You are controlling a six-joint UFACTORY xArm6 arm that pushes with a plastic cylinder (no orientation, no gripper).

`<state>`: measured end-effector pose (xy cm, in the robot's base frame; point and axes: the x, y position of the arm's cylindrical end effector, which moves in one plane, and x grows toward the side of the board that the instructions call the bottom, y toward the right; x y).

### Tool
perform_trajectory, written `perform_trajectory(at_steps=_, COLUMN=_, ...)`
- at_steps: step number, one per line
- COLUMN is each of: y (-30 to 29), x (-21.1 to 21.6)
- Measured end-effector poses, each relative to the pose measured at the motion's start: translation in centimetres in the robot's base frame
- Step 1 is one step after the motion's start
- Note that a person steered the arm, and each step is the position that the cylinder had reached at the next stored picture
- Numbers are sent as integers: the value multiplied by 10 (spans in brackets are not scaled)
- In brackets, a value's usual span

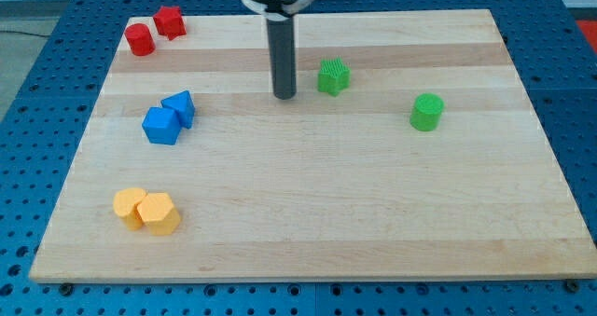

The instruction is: Push the green star to the top right of the green circle

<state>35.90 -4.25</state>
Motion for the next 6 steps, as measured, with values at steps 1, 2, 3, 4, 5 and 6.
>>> perform_trajectory(at_steps=1, y=51, x=-20)
perform_trajectory(at_steps=2, y=112, x=-20)
perform_trajectory(at_steps=3, y=170, x=-26)
perform_trajectory(at_steps=4, y=212, x=0)
perform_trajectory(at_steps=5, y=155, x=-14)
perform_trajectory(at_steps=6, y=109, x=34)
